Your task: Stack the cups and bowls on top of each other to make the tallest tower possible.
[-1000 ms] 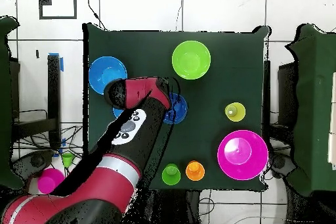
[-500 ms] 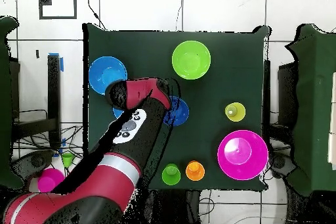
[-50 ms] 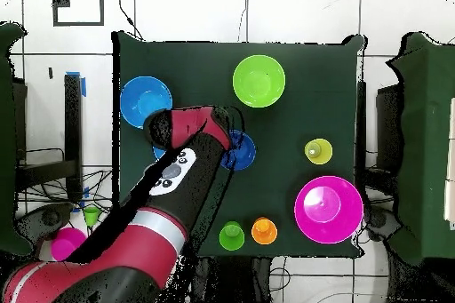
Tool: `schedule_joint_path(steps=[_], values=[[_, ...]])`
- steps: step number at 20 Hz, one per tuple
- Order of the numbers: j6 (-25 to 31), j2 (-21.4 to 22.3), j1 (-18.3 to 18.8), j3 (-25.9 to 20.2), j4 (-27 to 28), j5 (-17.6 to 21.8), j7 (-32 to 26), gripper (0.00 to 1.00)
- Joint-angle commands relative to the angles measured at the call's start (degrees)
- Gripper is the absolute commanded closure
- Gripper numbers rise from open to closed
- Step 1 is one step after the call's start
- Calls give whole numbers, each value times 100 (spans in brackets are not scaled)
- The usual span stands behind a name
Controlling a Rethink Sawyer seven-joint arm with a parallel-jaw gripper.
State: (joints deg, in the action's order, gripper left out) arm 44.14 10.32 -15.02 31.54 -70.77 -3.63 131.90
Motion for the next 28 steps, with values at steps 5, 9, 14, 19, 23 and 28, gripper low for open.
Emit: schedule_joint_path(steps=[5,9,14,19,23,28], values=[[722,138,-112,-252,-115,313,146,0],[634,131,-33,-348,-92,278,118,0],[666,177,-27,-365,-86,298,75,0],[497,215,47,-465,-124,256,62,0],[245,294,67,-517,-210,270,49,0],[336,479,12,-480,-233,296,11,0]])
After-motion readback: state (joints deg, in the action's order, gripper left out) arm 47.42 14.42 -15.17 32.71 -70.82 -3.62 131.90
